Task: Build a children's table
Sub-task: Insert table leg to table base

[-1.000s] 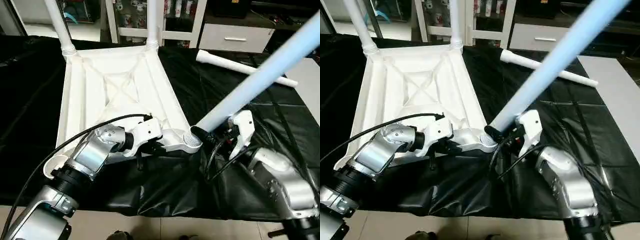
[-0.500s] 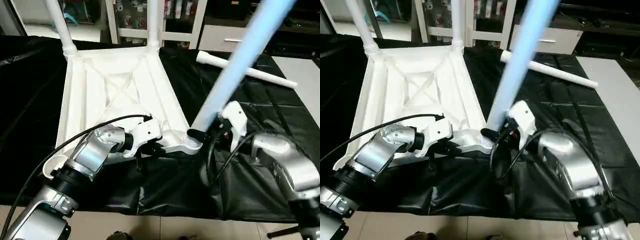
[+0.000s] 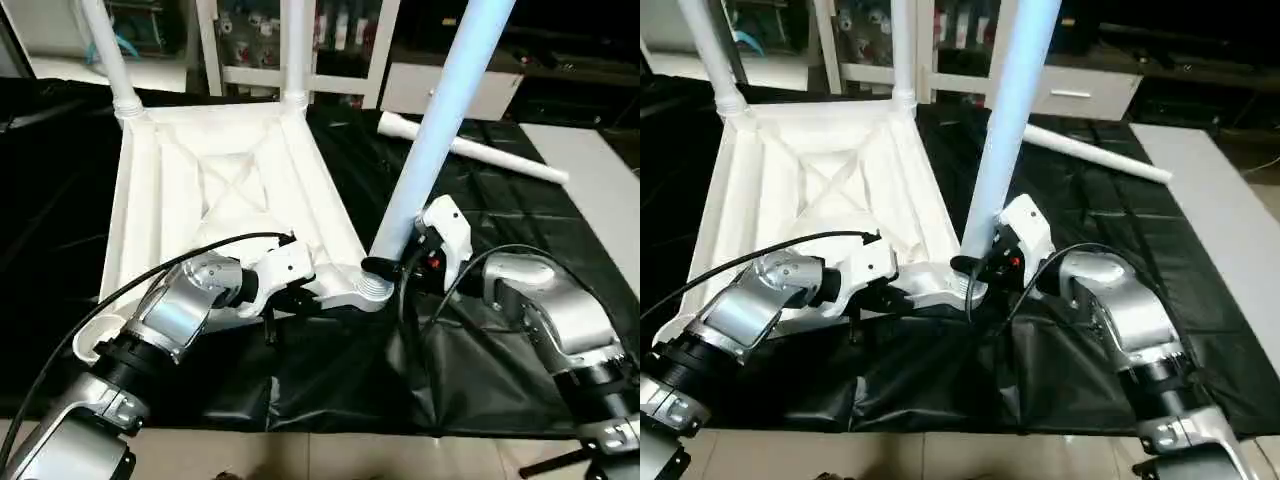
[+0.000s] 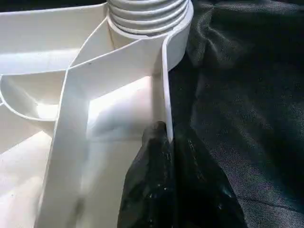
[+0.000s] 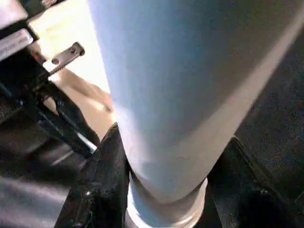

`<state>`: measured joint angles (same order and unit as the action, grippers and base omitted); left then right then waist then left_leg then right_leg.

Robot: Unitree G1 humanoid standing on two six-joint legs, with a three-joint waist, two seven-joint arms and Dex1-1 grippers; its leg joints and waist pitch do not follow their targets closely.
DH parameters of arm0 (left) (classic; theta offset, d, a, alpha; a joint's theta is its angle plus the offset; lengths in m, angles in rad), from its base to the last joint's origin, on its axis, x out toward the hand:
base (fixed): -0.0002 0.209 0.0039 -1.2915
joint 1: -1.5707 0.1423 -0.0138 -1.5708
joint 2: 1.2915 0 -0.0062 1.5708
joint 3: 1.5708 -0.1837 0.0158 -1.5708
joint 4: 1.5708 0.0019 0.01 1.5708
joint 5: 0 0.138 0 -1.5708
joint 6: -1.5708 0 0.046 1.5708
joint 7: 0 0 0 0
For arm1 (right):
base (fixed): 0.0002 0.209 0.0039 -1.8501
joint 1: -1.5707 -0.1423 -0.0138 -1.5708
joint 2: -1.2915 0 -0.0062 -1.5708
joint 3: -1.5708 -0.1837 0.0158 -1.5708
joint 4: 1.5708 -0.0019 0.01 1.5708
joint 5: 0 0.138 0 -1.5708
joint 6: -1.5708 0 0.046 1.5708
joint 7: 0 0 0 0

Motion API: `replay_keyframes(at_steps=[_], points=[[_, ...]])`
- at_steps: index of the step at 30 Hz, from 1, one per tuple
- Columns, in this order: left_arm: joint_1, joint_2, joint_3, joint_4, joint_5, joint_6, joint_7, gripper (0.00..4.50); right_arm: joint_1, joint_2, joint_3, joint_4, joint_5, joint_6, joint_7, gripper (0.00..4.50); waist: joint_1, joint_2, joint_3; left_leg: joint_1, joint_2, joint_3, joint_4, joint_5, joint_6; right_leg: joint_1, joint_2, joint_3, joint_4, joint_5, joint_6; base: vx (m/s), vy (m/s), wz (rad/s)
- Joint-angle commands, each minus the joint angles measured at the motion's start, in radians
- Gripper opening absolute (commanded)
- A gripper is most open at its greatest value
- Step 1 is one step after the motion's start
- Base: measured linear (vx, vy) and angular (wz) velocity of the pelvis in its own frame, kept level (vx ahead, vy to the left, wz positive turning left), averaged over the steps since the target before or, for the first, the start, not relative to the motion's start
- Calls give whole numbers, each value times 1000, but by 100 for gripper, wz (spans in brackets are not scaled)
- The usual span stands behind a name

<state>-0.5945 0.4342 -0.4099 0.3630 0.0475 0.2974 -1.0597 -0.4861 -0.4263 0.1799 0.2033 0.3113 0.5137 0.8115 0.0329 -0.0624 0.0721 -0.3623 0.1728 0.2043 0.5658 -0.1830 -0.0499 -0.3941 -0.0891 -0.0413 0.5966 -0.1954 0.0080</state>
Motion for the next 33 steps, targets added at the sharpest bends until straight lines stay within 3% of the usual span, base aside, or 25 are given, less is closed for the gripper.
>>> replay_keyframes(at_steps=[1, 4, 5, 7, 12, 16, 17, 21, 28, 33], points=[[1, 3, 51, -24, -29, -18, 3, 0, 64, 3, 20, 216, -68, 110, -98, 186, 1, 7, -23, 5, 62, -38, -81, -311, -3, 19, -62, 43, -86, -369, -180, 0, 0, 0], [2, 4, 50, -27, -31, -17, 1, 0, 51, 12, -5, 222, -61, 78, -101, 186, -4, 6, -22, 3, 62, -46, -87, -357, -26, 16, -65, 40, -93, -443, -150, 0, 0, 0], [3, 5, 50, -27, -32, -17, 0, 0, 52, 10, -5, 217, -57, 75, -91, 186, -2, 6, -22, 10, 62, -45, -86, -372, -29, 10, -65, 42, -97, -449, -144, 0, 0, 0], [4, 6, 48, -31, -34, -16, -5, 0, 55, 0, 4, 197, -49, 71, -55, 186, -2, 4, -21, 10, 62, -44, -86, -370, -25, 8, -63, 44, -96, -432, -145, 0, 0, 0], [12, 17, 38, -49, -43, -19, -36, 0, 54, -28, 34, 163, -44, 97, 23, 186, 2, 5, -24, 10, 64, -37, -83, -319, -8, 11, -60, 45, -86, -316, -180, 0, 0, 0], [26, 37, 18, -81, -58, -40, -89, 0, 50, -98, 124, 122, -65, 116, 159, 186, 7, 2, -26, 10, 64, -31, -78, -270, 18, 16, -59, 46, -79, -245, -203, 0, 0, 0], [28, 38, 15, -86, -61, -44, -96, 0, 48, -110, 139, 118, -69, 112, 183, 186, 10, 3, -29, 9, 63, -27, -73, -218, 41, 19, -58, 46, -71, -172, -220, 0, 0, 0], [31, 37, 13, -97, -61, -43, -104, 0, 41, -135, 182, 117, -97, 59, 253, 186, 15, 1, -28, 8, 63, -24, -70, -161, 67, 24, -57, 44, -64, -103, -254, 0, 0, 0], [30, 44, 16, -98, -55, -45, -113, 0, 28, -166, 231, 126, -137, -2, 325, 186, 23, 3, -24, 9, 65, -25, -74, -201, 54, 23, -61, 45, -71, -198, -245, 0, 0, 0], [32, 45, 26, -99, -50, -40, -100, 0, 33, -123, 199, 172, -155, -45, 237, 186, 22, 2, -22, 7, 64, -25, -74, -197, 53, 22, -61, 45, -72, -202, -237, 0, 0, 0]])
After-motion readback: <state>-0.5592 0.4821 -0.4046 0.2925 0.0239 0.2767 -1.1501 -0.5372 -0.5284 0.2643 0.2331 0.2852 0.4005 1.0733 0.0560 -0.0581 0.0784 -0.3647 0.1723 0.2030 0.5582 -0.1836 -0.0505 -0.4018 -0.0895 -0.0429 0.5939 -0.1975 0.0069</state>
